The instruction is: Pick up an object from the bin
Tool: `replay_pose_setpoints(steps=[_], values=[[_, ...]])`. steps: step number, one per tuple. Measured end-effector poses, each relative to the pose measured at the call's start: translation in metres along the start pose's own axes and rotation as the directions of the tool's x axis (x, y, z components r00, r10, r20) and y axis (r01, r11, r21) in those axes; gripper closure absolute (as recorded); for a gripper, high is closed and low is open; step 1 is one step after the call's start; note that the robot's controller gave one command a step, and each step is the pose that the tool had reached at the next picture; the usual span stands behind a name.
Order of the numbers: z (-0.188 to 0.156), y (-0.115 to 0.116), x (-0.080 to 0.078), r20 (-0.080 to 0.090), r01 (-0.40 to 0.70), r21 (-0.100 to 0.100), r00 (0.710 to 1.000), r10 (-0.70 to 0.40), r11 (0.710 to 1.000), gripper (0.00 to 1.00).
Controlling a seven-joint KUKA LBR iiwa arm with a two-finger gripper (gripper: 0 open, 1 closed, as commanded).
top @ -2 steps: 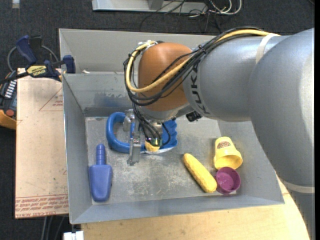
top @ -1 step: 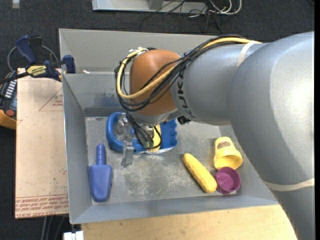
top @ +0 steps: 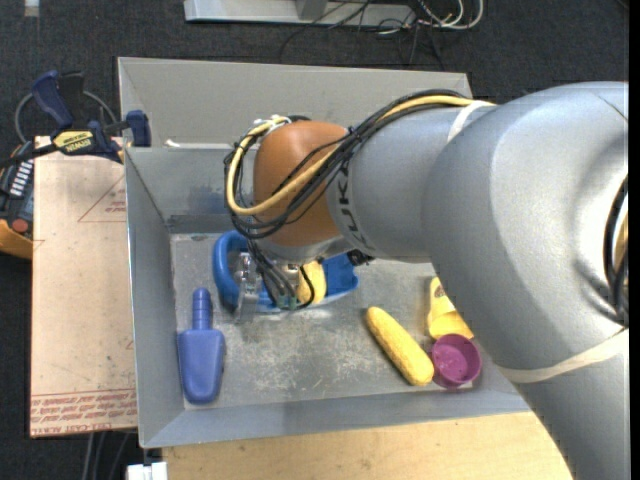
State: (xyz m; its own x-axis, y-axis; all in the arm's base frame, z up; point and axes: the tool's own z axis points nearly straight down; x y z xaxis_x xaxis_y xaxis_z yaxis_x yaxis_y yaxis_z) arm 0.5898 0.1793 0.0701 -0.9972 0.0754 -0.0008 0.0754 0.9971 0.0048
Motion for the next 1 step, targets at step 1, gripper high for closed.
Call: replay_pose_setpoints(steps=[1], values=[[0.0, 0.0, 0.0, 0.0, 0.0, 0.0, 1.0, 0.0, 1.0, 1.0]])
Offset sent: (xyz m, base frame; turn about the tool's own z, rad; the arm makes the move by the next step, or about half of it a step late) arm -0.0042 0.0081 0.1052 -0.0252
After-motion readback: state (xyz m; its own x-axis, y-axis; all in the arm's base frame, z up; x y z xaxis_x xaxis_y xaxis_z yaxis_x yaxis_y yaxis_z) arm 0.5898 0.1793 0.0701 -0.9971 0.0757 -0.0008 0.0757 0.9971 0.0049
